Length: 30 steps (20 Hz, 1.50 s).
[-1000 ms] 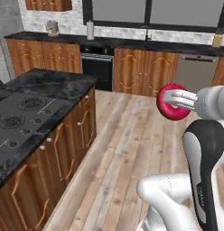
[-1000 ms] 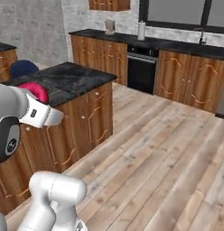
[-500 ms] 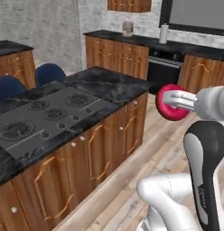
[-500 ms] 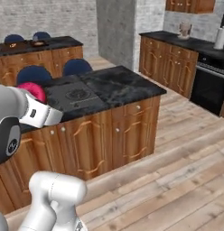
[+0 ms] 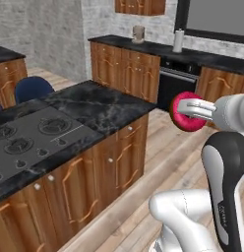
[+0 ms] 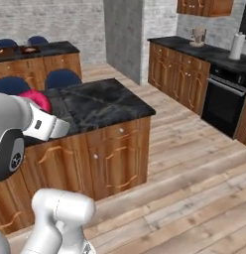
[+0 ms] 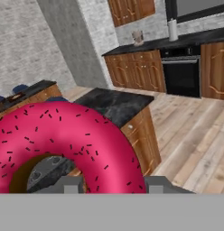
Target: Take the donuts from the fridge and place them on the empty tray on the dining counter.
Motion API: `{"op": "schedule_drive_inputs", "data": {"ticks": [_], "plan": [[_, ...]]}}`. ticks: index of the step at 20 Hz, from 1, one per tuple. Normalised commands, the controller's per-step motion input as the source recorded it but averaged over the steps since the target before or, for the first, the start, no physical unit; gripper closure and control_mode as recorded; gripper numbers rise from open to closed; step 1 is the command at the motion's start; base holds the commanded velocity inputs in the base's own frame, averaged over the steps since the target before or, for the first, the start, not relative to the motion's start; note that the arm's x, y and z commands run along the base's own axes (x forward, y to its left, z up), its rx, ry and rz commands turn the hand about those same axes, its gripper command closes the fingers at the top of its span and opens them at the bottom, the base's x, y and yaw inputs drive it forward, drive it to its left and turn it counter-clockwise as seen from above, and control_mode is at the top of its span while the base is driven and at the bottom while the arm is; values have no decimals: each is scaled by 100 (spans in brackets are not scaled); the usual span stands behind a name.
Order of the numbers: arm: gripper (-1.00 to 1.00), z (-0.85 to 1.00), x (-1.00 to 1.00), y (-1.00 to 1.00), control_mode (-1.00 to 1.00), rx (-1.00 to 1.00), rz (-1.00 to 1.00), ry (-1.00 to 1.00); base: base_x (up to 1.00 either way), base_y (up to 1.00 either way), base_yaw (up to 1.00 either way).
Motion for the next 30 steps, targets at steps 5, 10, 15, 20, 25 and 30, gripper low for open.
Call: {"op": "schedule_drive_inputs", "data": {"ticks": [5,10,15,20,25,30], "plan": [[100,0,0,0,100,0,0,0,100,-90,18],[100,0,0,0,100,0,0,0,100,-88,23],[100,0,0,0,100,0,0,0,100,-91,22],[100,0,0,0,100,0,0,0,100,-92,22],[100,0,0,0,100,0,0,0,100,-89,23],[100,0,0,0,100,0,0,0,100,-57,32]]}}
